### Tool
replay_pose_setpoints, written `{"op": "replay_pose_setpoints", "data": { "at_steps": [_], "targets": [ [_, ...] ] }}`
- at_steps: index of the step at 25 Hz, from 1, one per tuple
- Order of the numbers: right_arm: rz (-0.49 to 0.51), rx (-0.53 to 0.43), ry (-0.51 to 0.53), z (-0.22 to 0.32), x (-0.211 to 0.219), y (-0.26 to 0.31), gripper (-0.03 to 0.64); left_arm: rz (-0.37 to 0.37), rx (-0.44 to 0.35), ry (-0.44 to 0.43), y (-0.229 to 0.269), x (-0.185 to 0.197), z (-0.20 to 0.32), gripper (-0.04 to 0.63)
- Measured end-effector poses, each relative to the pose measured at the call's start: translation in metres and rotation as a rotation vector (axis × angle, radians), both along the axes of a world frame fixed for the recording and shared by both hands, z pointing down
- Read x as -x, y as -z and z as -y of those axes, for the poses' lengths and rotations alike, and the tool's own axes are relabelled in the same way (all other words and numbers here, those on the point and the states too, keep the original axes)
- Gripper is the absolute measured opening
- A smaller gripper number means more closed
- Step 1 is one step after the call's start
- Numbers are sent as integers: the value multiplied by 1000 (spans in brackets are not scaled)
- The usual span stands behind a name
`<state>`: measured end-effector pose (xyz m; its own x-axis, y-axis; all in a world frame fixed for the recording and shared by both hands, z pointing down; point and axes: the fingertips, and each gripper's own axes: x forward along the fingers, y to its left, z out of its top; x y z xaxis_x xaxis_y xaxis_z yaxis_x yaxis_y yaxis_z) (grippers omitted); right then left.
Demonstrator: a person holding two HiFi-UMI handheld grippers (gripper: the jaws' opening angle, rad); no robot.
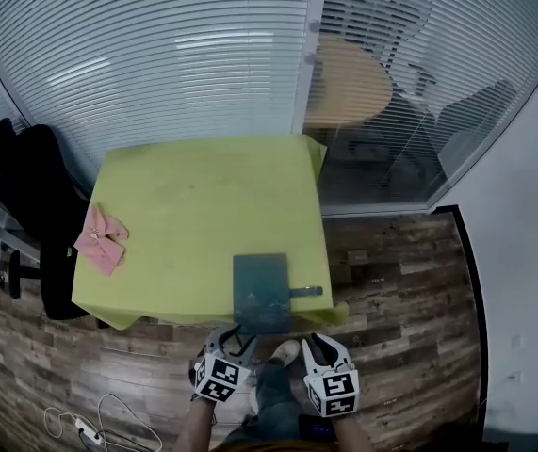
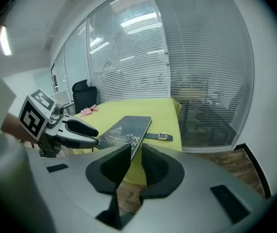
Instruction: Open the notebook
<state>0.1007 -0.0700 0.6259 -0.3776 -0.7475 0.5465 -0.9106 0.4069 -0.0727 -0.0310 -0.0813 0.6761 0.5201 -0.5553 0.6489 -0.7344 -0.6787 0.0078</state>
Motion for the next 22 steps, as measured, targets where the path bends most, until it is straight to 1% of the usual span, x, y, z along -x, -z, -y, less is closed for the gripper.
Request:
{"op": "replay_pose_setpoints", "data": {
  "at_steps": [5,9,13,18,22],
  "targets": [
    [1,8,-18,6,-8,-8,81,91,-38,-87,-11,-8,2,202],
    [3,18,-26,9,-14,-11,81,146,-69,-128,-15,-14,4,202],
    [1,23,-29,10,-18,-14,81,175,-85,-160,-19,-18,4,204],
    [29,16,-31,14,-20,-10,81,180,-105,-198,-19,-22,4,208],
    [60,10,-24,15,-19,-7,81,244,-108,-230,-27,-25,4,212]
  ]
}}
